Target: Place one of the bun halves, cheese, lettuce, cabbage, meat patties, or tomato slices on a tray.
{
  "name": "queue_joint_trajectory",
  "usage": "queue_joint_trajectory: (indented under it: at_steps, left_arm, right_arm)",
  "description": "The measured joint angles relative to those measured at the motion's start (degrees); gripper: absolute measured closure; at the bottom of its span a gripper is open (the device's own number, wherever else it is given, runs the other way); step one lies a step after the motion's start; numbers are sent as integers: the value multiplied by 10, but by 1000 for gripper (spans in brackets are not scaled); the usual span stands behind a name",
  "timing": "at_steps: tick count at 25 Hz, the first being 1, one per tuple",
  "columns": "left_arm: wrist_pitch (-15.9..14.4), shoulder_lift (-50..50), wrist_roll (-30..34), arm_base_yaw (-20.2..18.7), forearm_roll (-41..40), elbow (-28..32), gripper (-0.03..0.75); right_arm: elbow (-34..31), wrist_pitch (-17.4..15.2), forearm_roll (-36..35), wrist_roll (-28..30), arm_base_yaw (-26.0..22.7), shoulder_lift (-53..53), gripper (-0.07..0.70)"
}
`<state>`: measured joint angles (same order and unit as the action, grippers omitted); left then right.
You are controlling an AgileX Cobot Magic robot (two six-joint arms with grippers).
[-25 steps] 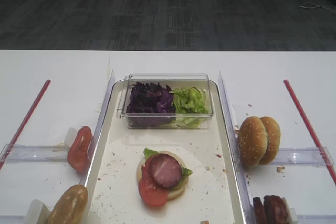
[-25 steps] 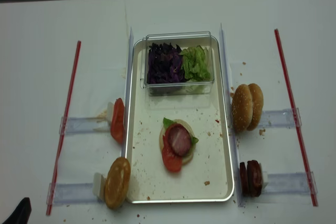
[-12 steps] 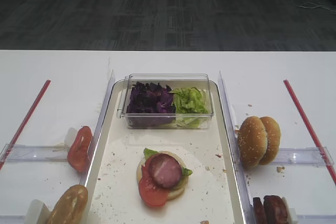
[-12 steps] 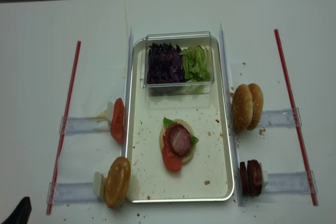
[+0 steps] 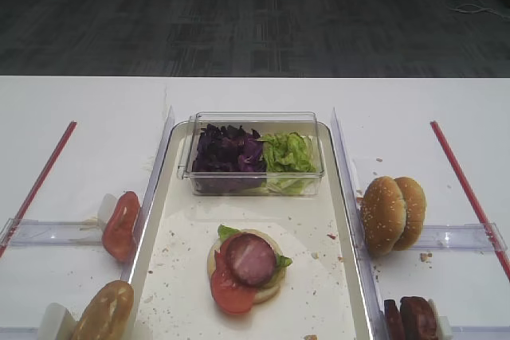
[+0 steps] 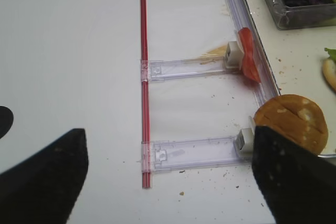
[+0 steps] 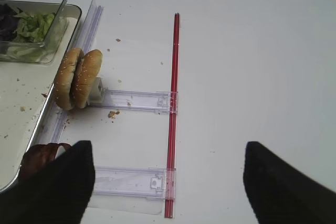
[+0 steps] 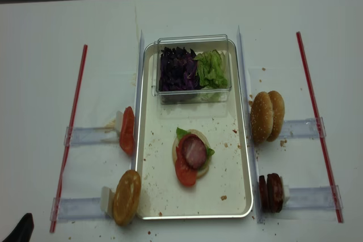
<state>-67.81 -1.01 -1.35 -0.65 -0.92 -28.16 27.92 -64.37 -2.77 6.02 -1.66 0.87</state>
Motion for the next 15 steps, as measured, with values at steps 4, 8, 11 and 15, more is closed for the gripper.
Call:
queue_joint_trajectory:
  at_steps: [4, 8, 11, 15]
  left_arm:
    - [0, 0, 0, 0, 0, 0, 99]
    - [0, 0, 0, 0, 0, 0, 99]
    - [0, 0, 0, 0, 0, 0, 99]
    - [0, 0, 0, 0, 0, 0, 99]
  right_arm:
    - [0, 0, 0, 0, 0, 0, 20]
    - [0, 0, 0, 0, 0, 0, 20]
    - [0, 0, 0, 0, 0, 0, 20]
    - [0, 0, 0, -1, 0, 0, 20]
